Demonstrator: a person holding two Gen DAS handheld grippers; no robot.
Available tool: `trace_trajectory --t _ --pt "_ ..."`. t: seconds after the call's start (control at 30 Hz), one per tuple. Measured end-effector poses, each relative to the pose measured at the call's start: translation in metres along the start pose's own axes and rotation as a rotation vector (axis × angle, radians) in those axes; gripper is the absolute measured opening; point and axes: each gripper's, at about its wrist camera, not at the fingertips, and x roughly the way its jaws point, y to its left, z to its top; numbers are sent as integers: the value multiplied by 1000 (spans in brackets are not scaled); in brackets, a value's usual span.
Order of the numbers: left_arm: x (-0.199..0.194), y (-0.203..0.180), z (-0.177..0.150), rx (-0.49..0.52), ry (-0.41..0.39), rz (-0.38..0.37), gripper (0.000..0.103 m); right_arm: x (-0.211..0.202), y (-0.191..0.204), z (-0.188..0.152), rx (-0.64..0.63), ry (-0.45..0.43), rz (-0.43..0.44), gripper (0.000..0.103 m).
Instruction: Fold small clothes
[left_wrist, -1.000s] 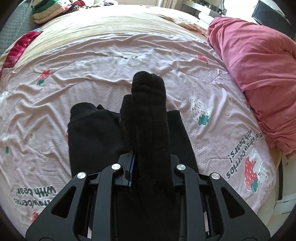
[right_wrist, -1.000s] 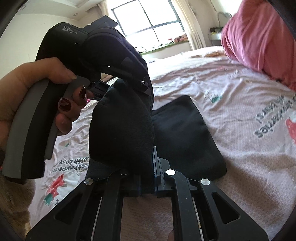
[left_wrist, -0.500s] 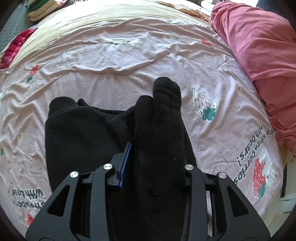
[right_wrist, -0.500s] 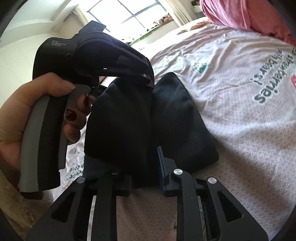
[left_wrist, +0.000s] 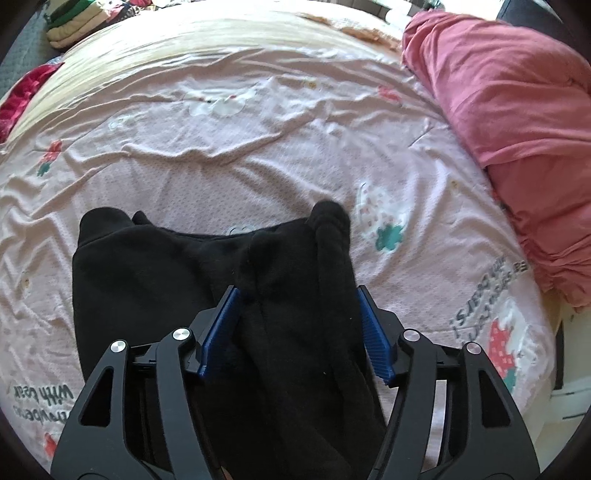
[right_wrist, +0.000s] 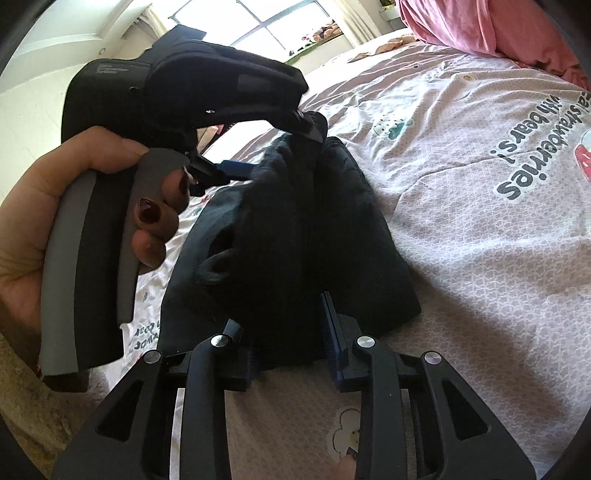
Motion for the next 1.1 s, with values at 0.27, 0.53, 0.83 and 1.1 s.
trace_trajectory --t 0.27,0.53,0.83,1.1 --pt "-53 32 -9 -16 -148 -24 66 -12 -5 17 38 60 63 55" --pt "-71 100 -61 -86 -205 50 67 16 -7 70 21 211 134 75" --pt "-66 107 -89 -62 -207 78 68 57 -19 102 -9 293 119 58" --pt "-66 99 -93 -25 -216 107 68 74 5 111 -251 260 70 22"
